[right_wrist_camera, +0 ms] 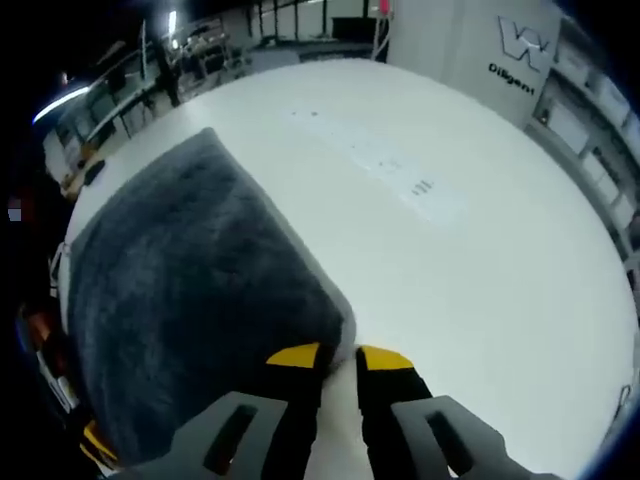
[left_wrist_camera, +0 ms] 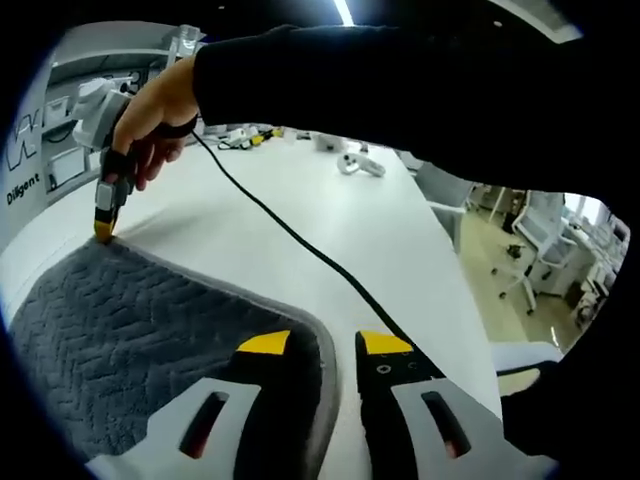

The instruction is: Open the folded towel by lifting each exposed corner and separating the folded layers until the towel lies flat within the target outline without major curled edges

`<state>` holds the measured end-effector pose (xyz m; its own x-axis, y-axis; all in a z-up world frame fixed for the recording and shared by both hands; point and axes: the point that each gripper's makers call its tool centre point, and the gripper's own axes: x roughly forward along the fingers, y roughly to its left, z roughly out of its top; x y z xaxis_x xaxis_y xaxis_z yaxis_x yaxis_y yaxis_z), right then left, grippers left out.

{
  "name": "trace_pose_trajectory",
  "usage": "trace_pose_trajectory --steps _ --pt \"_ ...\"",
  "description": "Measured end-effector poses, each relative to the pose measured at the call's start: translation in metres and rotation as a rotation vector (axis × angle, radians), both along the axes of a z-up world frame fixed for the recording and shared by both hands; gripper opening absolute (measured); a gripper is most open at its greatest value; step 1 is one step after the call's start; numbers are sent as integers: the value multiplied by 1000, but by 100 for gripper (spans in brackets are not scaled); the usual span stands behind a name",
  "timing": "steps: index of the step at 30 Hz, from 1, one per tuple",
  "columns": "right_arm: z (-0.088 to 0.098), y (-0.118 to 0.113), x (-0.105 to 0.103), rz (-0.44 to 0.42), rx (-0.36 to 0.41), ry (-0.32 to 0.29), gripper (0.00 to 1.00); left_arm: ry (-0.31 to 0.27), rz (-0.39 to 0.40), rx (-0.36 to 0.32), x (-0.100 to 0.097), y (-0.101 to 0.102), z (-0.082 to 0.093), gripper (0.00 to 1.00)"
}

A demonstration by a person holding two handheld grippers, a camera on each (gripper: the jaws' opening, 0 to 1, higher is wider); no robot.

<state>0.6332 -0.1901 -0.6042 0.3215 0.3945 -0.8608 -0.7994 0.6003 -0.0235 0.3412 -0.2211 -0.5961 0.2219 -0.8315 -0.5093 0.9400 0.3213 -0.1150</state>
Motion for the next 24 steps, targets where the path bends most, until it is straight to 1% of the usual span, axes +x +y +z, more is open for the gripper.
trace_pose_trajectory --steps 2,5,7,9,10,11,13,14,15,16,17,18,20,21,22,24 --pt "1 -2 2 -6 -6 -21 16 -6 -8 1 -1 -1 0 27" --pt "1 -3 3 -5 5 -51 17 7 2 -3 0 -1 0 27" --pt "1 -5 5 -12 14 -74 20 17 0 -5 -1 -1 0 29" --pt "3 -7 8 -18 14 -103 25 24 -4 -11 -3 -2 1 31" --pt "4 -7 11 -16 14 -129 29 23 -3 -18 -3 -2 2 32" --pt "5 -8 11 -22 2 -136 34 21 -1 -24 -3 -2 3 34" --pt "9 -10 11 -33 -13 -144 40 6 -6 -43 -4 -3 7 42" --pt "13 -8 11 -20 -9 -167 45 -15 -6 -67 -3 -4 12 50" --pt "20 -3 13 1 11 -206 51 -51 -1 -95 0 -5 19 56" --pt "27 1 13 27 29 -239 57 -67 11 -111 2 -4 25 63" --pt "33 6 12 36 49 -266 65 -80 39 -126 6 -2 30 73" --pt "40 9 12 25 75 -288 73 -103 60 -141 11 1 37 81" --pt "54 18 10 -4 145 -334 92 -149 88 -149 17 9 47 95" --pt "59 20 8 -29 170 -340 97 -162 104 -166 20 12 54 99" --pt "63 22 4 -52 193 -350 99 -172 125 -190 23 18 62 100" --pt "65 23 -2 -44 195 -366 98 -186 161 -214 29 27 72 100"
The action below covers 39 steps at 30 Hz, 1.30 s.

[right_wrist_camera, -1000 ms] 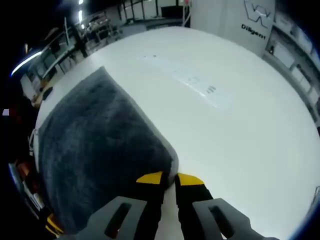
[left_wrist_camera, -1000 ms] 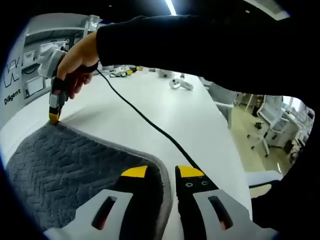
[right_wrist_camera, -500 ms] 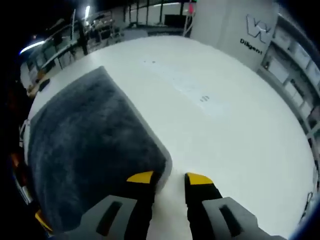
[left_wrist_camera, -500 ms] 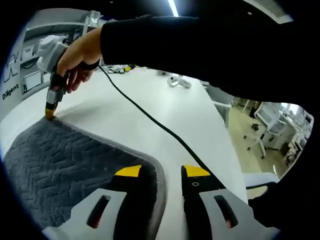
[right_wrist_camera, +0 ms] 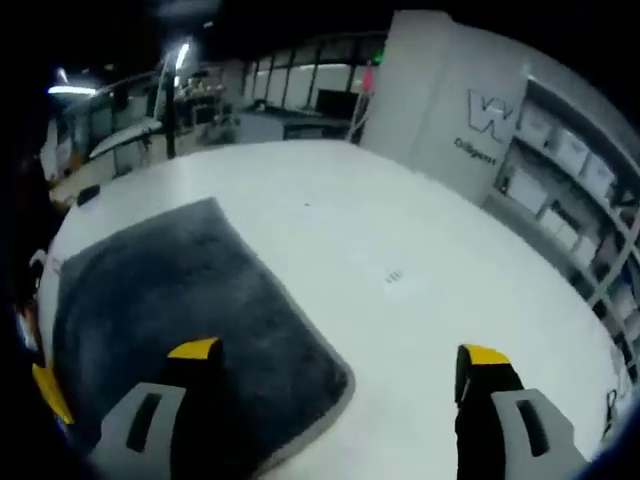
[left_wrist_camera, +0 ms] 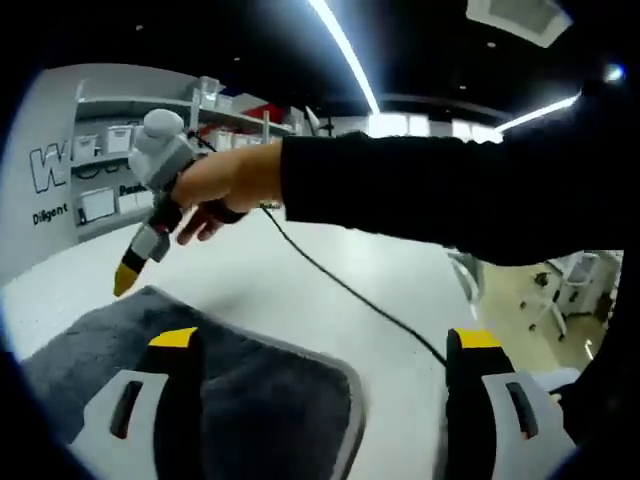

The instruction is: Open the folded towel by lifting each exposed corner and separating the folded layers until the towel lies flat within the target outline without major curled edges

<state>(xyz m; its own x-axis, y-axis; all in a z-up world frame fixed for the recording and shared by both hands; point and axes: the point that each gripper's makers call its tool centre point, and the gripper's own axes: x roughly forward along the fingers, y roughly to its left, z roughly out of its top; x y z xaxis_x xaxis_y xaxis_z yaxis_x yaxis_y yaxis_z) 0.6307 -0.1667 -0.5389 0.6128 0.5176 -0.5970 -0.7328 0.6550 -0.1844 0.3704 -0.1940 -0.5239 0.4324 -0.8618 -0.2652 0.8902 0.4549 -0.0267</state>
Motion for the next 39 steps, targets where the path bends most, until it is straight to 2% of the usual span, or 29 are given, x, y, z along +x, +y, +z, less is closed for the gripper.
trace_pose_trajectory --steps 3,6,9,11,16,20,22,23,24,26,28,30,33,36,39 --pt "5 4 -10 -21 14 -28 99 -39 71 -26 13 23 17 100" --pt "12 6 -20 -52 35 -56 99 -69 129 -28 22 46 25 100" --pt "24 8 -31 -69 68 -115 99 -70 190 16 29 76 22 100" --pt "35 13 -42 -82 130 -149 99 -68 225 7 31 96 23 100" --pt "55 14 -68 -100 176 -210 99 -89 314 1 34 146 30 100" --pt "67 14 -91 -100 177 -261 99 -98 372 -27 34 182 41 100" --pt "78 15 -106 -97 217 -299 99 -137 376 -73 33 194 52 99" --pt "81 15 -112 -106 243 -306 99 -131 377 -98 30 199 54 98" --pt "82 14 -117 -109 256 -306 99 -109 404 -119 30 207 55 98" --pt "82 7 -124 -117 278 -302 99 -120 425 -99 30 222 55 99" --pt "82 2 -137 -131 282 -311 99 -161 493 -23 32 246 53 100" --pt "79 -5 -145 -150 264 -326 100 -185 524 6 35 263 54 100" --pt "74 -15 -156 -170 252 -328 100 -188 552 1 33 285 55 100" --pt "67 -26 -175 -202 271 -312 100 -174 603 -23 31 311 53 100" --pt "61 -34 -192 -238 300 -307 100 -157 639 -19 28 325 46 100"
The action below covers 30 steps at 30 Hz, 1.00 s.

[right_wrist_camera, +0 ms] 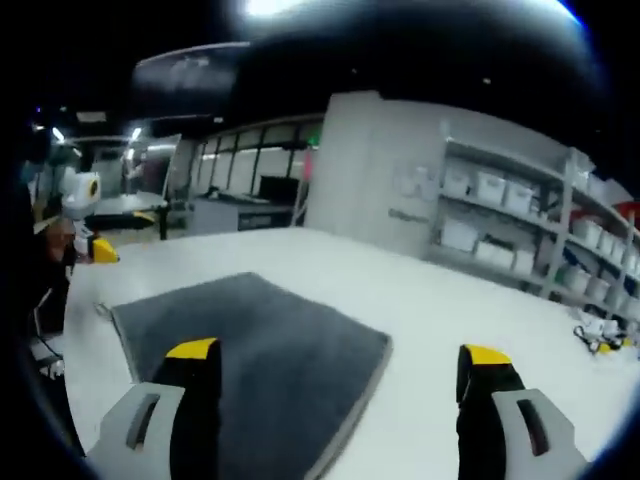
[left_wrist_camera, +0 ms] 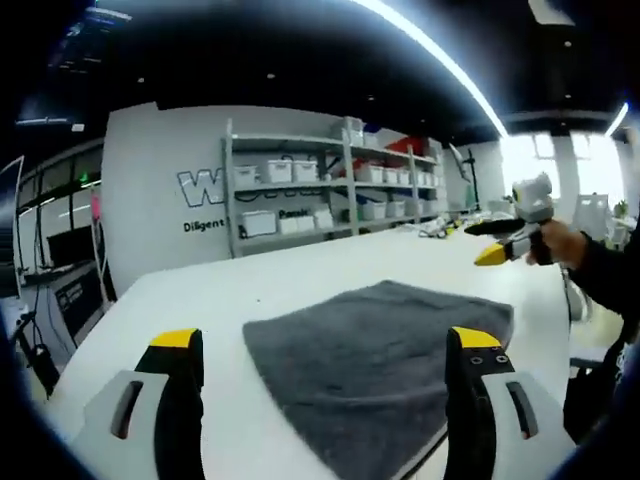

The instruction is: Open the folded towel by lifting each exposed corner and separating the folded layers until the towel lies flat within the target outline without major curled edges

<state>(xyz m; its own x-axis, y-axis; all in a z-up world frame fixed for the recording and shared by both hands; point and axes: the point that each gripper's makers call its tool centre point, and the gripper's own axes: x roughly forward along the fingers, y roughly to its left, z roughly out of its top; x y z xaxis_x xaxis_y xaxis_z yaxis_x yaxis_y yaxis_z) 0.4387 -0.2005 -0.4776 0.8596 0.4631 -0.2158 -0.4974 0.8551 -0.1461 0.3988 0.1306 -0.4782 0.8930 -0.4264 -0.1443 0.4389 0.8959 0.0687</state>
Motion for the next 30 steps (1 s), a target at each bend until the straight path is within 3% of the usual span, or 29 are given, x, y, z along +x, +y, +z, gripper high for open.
trace_pose_trajectory --steps 3,7,11,18,23,30 --pt "-7 -5 -16 2 19 -7 100 11 18 9 -5 5 -4 100" --pt "-24 -20 -48 -63 69 -22 100 12 23 31 -17 12 -4 99" --pt "-24 -29 -63 -93 126 -32 100 13 41 -3 -29 24 -6 99" --pt "-24 -28 -78 -82 108 -27 100 -15 80 -67 -53 39 -8 100" --pt "-21 -24 -80 -68 94 -36 100 -14 108 -30 -61 45 -10 100" --pt "-25 -26 -81 -79 104 -42 100 2 85 -7 -72 35 -9 100"
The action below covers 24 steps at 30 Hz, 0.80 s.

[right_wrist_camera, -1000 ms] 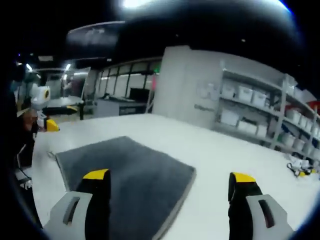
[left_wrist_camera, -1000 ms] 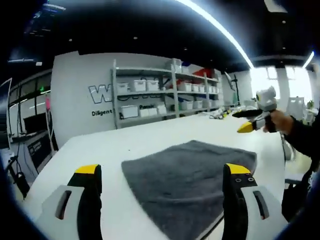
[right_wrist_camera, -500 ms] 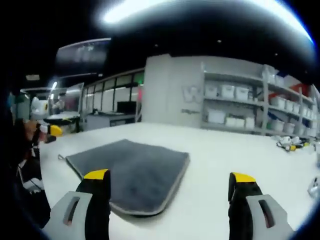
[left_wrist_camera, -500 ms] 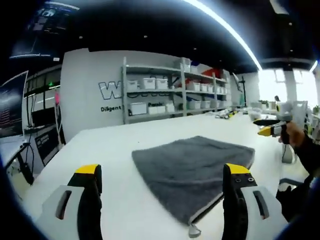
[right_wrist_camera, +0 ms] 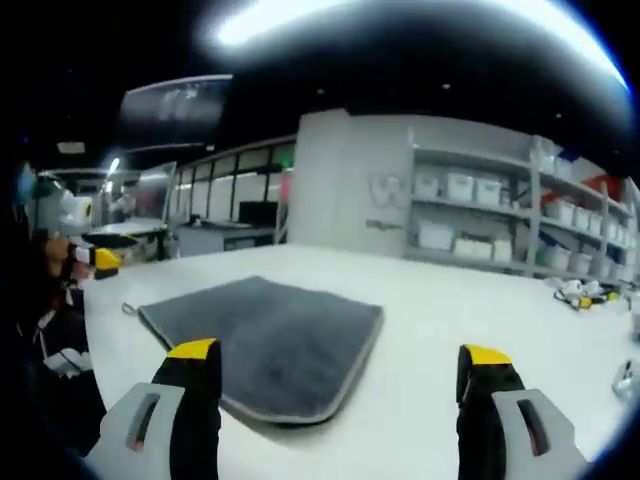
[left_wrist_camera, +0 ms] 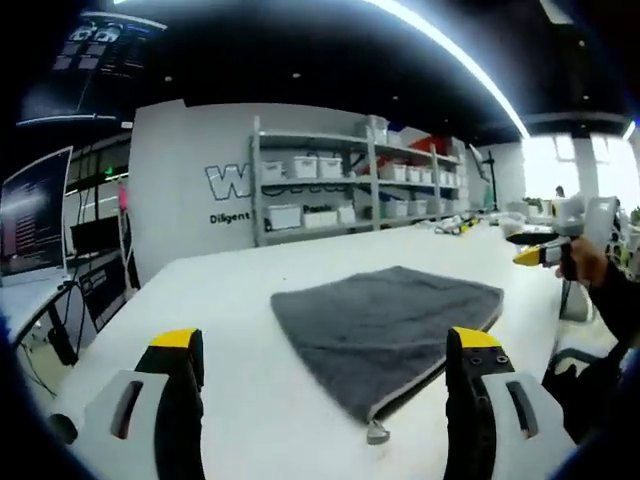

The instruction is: Open the folded towel by lifting each exposed corner and separating the folded layers until the towel lies flat within the target outline without major curled edges

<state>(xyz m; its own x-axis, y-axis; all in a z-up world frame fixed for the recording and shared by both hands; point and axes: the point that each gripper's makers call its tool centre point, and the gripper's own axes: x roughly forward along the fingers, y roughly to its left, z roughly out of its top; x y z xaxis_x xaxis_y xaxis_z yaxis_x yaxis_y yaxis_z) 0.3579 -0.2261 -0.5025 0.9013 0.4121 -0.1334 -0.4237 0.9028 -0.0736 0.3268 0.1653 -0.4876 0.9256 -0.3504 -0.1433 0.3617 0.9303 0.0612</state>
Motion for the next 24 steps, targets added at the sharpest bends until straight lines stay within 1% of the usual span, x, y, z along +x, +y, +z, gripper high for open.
trace_pose_trajectory --steps 3,7,8,9,11,13,14,16,17,18,19,21,24 --pt "-5 -1 -1 -1 0 9 100 0 -23 1 -2 -13 1 100" --pt "-4 -3 -3 4 -1 7 100 -3 -53 -26 -3 -36 4 97" --pt "-3 -4 -3 9 1 6 100 -5 -58 -25 -2 -43 4 99" --pt "-3 -4 -4 14 3 10 100 -14 -65 -6 -2 -51 3 99" --pt "-5 -4 -5 23 -1 19 100 -14 -87 34 -2 -69 0 99" --pt "-6 -5 -6 27 -11 20 100 -8 -128 65 -3 -92 -3 99" --pt "-7 -6 -6 30 -15 21 100 -4 -160 88 -5 -109 -5 98" --pt "-9 -9 -6 34 -21 26 100 -2 -188 107 -5 -130 -5 94" --pt "-9 -11 -6 35 -23 27 100 -5 -218 136 -5 -143 -5 93" --pt "-10 -13 -6 34 -25 30 100 -10 -226 141 -3 -154 -4 93" --pt "-9 -16 -6 31 -24 30 100 -16 -251 146 -3 -166 -4 94" --pt "-7 -20 -7 35 -17 26 100 -1 -311 140 -6 -191 -6 96" --pt "-6 -22 -7 44 -23 27 100 -1 -337 170 -5 -210 -10 96"
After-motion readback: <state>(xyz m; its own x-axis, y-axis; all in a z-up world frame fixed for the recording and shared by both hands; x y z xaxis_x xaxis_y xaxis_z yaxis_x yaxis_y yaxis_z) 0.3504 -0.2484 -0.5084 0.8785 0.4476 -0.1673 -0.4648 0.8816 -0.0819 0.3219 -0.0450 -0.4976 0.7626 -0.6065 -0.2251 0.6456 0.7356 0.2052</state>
